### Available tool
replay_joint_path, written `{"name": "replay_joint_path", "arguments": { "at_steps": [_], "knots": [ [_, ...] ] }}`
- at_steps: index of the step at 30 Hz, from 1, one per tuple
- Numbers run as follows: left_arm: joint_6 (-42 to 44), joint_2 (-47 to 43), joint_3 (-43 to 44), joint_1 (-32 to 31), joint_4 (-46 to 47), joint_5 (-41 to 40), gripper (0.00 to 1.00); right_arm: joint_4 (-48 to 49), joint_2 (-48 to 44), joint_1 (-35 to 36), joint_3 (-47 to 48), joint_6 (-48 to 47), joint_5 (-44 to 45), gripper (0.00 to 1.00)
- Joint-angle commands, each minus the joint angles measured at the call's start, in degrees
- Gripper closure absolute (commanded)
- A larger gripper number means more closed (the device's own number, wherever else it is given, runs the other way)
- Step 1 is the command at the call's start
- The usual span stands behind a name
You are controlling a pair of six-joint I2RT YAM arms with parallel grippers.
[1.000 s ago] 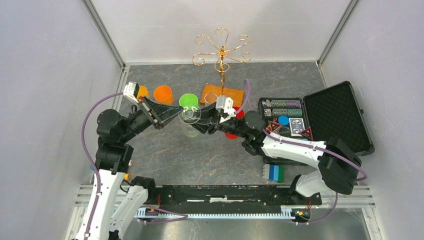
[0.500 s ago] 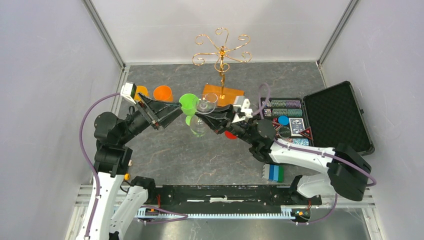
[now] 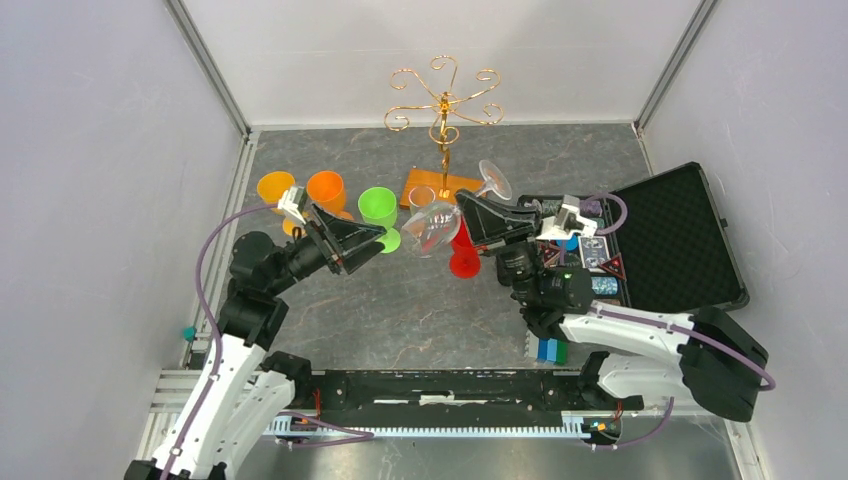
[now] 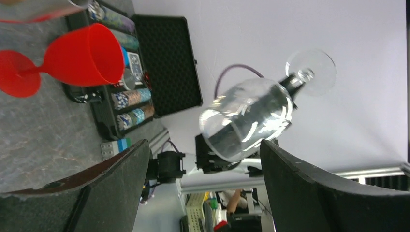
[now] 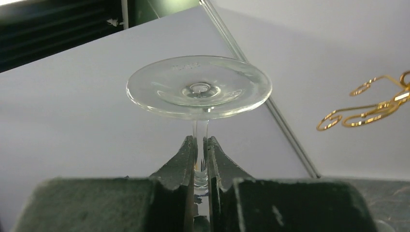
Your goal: Take the wine glass off the wine glass rack
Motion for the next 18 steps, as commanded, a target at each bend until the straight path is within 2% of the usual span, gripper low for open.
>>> {"name": "replay_joint_path", "arguments": {
  "at_steps": [1, 10, 15, 18],
  "knots": [
    [-3.71, 0.72, 1.06, -5.01, 11.19, -0.07, 0.13, 13.15, 3.36, -0.04, 2.41, 9.77, 1.81, 1.00],
    [-10.94, 2.93, 0.93, -8.97, 20.66, -0.98, 0.29, 13.54, 4.84, -0.02, 2.86, 13.95, 0.31, 1.00],
    [-17.53, 4.83, -0.06, -11.45, 28.43, -2.58, 0.36, 16.04, 6.83, -0.01, 3.04, 15.73, 0.01, 1.00],
    [-24.34, 5.42, -2.01, -12.34, 35.78, -5.26, 0.41, 18.25, 7.92, -0.01, 3.01, 14.57, -0.27, 1.00]
  ]
}}
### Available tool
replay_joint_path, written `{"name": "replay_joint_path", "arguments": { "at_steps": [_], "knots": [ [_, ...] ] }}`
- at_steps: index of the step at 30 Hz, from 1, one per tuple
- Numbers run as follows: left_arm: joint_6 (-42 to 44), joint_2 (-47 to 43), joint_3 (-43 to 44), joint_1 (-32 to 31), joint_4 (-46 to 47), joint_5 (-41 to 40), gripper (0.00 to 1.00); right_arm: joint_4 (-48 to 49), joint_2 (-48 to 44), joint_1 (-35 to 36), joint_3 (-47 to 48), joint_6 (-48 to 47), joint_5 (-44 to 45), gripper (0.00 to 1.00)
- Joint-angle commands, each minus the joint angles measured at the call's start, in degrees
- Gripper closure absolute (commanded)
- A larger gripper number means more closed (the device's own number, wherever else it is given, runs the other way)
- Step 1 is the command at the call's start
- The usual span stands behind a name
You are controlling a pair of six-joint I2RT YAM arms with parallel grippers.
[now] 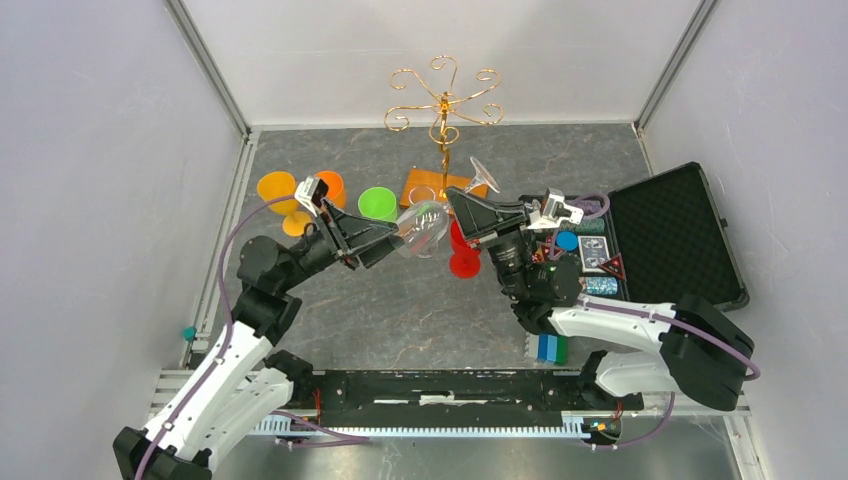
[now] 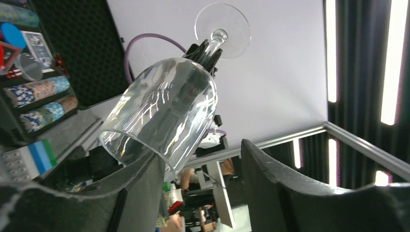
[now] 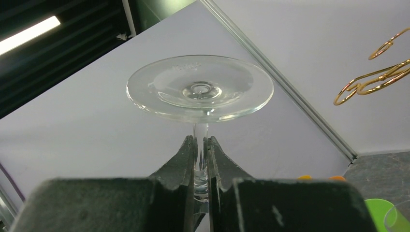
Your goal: Take the wine glass off the wine glass rack
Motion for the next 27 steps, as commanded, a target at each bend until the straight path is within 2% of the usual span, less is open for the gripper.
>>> {"name": "replay_joint_path", "arguments": {
  "at_steps": [1, 4, 7, 12, 16, 23, 24, 25, 27],
  "knots": [
    [-13.39, 0.33, -2.29, -1.63, 17.23, -4.81, 0.43, 17.88, 1.95, 0.46, 1.43, -0.22, -1.91, 1.00],
    [-17.86, 0.33, -3.96, -1.71, 21.11, -7.38, 0.51, 18.22, 2.00, 0.51, 1.17, -2.38, -1.98, 1.00],
    [-18.78, 0.53, -4.43, -1.79, 21.85, -8.71, 0.56, 20.06, 2.75, 0.46, 0.80, -3.52, -2.39, 1.00],
    [-17.96, 1.34, -4.74, -1.95, 24.77, -9.49, 0.85, 20.77, 4.88, 0.49, 1.63, -1.36, -3.53, 1.00],
    [-17.00, 1.00, -4.38, -1.97, 24.47, -9.62, 0.98, 21.13, 5.30, 0.46, 1.59, -0.98, -3.48, 1.00],
    [-13.17, 0.29, -2.42, -1.95, 19.95, -8.33, 0.98, 21.04, 4.48, 0.46, 0.65, -1.77, -2.67, 1.00],
    [-12.46, 0.19, -1.99, -1.97, 18.85, -7.88, 0.91, 21.06, 4.31, 0.46, 0.54, -2.02, -2.62, 1.00],
    [-11.58, 0.05, -1.55, -1.97, 17.93, -7.70, 0.71, 21.03, 4.09, 0.42, 0.50, -2.30, -2.53, 1.00],
    [-10.00, -0.39, -0.64, -1.96, 15.81, -7.32, 0.50, 21.07, 3.43, 0.46, 0.13, -3.14, -2.09, 1.00]
  ]
}}
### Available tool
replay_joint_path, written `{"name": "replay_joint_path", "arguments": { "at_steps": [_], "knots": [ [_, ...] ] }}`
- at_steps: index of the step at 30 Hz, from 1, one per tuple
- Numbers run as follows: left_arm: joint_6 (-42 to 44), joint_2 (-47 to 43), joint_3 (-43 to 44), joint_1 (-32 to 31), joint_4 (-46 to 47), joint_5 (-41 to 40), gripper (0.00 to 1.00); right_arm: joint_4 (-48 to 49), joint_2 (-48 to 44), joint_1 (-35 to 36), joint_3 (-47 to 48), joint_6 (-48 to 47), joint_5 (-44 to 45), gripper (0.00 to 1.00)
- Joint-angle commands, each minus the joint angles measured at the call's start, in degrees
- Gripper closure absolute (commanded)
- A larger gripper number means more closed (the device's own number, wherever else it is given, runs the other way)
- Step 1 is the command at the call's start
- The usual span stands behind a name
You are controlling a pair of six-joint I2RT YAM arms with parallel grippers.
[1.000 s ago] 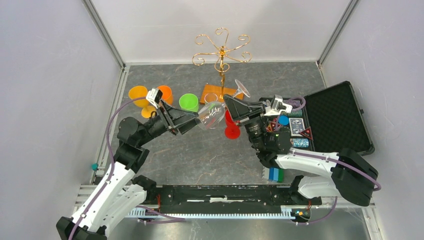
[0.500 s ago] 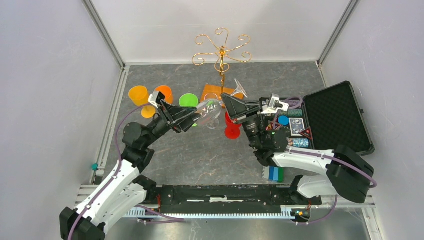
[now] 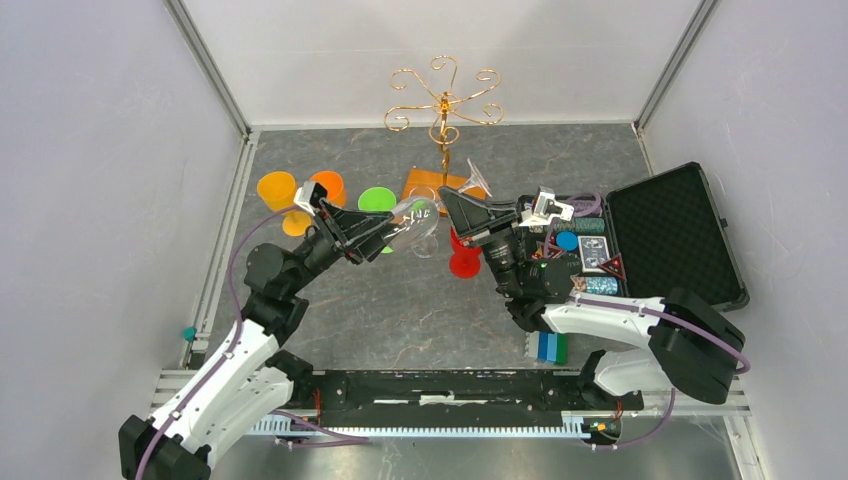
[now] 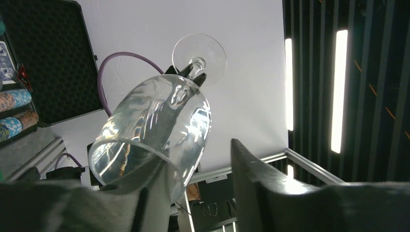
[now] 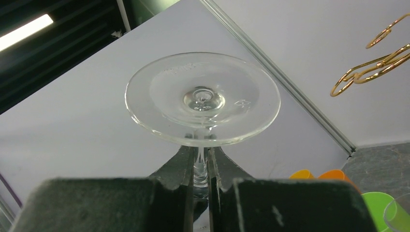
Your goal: Take the wine glass off the wine glass rack
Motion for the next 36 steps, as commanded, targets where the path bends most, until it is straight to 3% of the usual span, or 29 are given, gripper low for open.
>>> {"name": "replay_joint_path", "arguments": {
  "at_steps": [1, 3, 7, 8, 11, 12, 15, 29, 30, 33, 36],
  "knots": [
    [4.41, -2.30, 5.84, -0.70, 1.24, 1.50, 0.44, 20.78, -0.36, 0.62, -1.61, -5.26, -2.30, 1.00],
    [5.64, -2.88, 6.53, -0.70, -0.82, 1.60, 0.39, 20.78, -0.97, 0.62, -2.10, -6.41, -1.72, 1.00],
    [6.76, -3.53, 7.07, -0.66, -2.27, 1.43, 0.40, 21.76, -1.63, 0.63, -3.17, -7.78, 0.11, 1.00],
    [6.93, -3.59, 7.12, -0.68, -2.21, 1.52, 0.46, 22.24, -1.63, 0.62, -3.35, -7.91, 0.56, 1.00],
    [7.16, -3.48, 7.10, -0.64, -2.41, 1.56, 0.82, 22.97, -1.36, 0.66, -3.69, -7.66, 1.56, 1.00],
    [7.33, -3.36, 7.16, -0.68, -2.50, 1.67, 0.89, 23.06, -1.39, 0.62, -3.86, -7.42, 2.07, 1.00],
    [7.95, -3.02, 7.38, -0.64, -2.64, 2.12, 0.97, 23.48, -1.53, 0.62, -4.35, -7.19, 3.13, 1.00],
    [16.66, -1.00, 11.44, -0.64, -7.35, 5.08, 0.98, 22.89, -2.37, 0.64, -5.24, -5.76, 3.07, 1.00],
    [18.18, -0.88, 12.09, -0.68, -8.83, 5.32, 0.96, 21.61, -2.80, 0.63, -5.23, -5.37, 3.37, 1.00],
    [21.66, -0.73, 13.41, -0.64, -12.05, 5.65, 0.79, 18.96, -4.16, 0.62, -5.19, -4.94, 3.79, 1.00],
    [23.02, -0.46, 13.58, -0.67, -12.83, 5.65, 0.75, 17.53, -4.85, 0.65, -5.31, -4.33, 4.65, 1.00]
  ]
}}
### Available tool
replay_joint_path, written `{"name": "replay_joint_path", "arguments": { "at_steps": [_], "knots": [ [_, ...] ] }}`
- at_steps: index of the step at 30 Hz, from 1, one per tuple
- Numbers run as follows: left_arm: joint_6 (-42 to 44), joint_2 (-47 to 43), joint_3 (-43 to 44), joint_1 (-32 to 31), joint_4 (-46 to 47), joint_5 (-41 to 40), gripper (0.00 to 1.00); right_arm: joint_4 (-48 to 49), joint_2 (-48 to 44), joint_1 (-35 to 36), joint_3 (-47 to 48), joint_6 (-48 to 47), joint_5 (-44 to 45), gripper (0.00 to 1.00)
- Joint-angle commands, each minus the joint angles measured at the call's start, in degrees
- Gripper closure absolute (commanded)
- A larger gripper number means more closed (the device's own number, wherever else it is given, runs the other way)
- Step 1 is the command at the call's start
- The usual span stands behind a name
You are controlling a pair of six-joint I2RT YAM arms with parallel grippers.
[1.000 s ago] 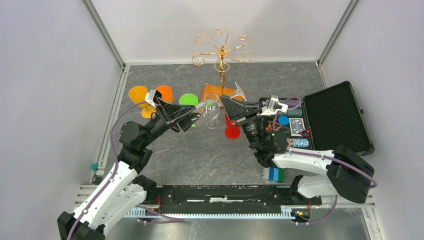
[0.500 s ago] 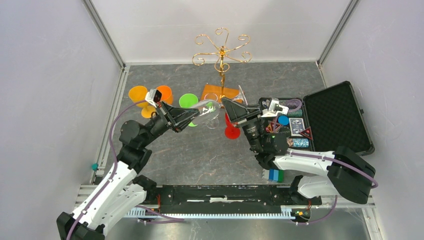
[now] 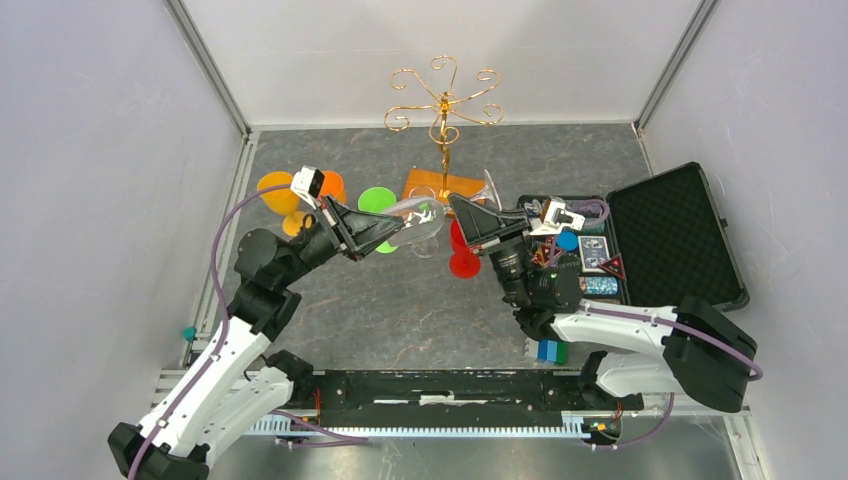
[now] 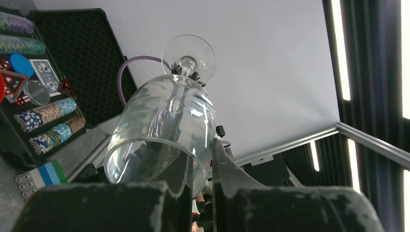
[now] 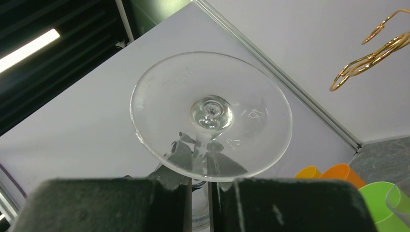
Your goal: Take the wine glass off the wine glass rack
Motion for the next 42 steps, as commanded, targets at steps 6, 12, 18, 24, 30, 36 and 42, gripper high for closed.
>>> {"name": "replay_joint_path", "arguments": {
  "at_steps": [6, 12, 18, 24, 30, 36, 42],
  "knots": [
    [7.44, 0.08, 3.83, -0.05, 0.70, 1.79, 0.92, 12.62, -1.62, -0.43, -1.15, -2.83, 1.63, 1.00],
    [9.31, 0.02, 4.02, 0.02, -1.49, 1.13, 0.98, 12.29, -2.01, -0.43, -1.78, -2.31, 1.32, 0.79],
    [15.58, -0.95, 6.84, -0.02, -9.47, -1.22, 0.98, 11.34, -2.88, -0.41, -2.53, -1.90, 0.39, 0.47],
    [24.55, -0.56, 11.55, 0.02, -20.74, -4.01, 0.98, 9.95, -4.28, -0.41, -4.28, -0.03, -0.65, 0.26],
    [39.78, 0.57, 22.13, 0.04, -39.37, -6.00, 0.98, 3.21, -10.09, -0.42, -8.77, 2.17, -2.62, 0.17],
    [57.37, 3.31, 35.85, 0.02, -63.95, -6.14, 0.98, -18.74, -22.59, -0.43, -9.77, -3.11, -1.04, 0.17],
    [64.45, 6.88, 38.46, 0.02, -74.89, -5.61, 0.98, -37.22, -31.79, -0.43, -7.92, -9.07, 4.21, 0.16]
  ]
}}
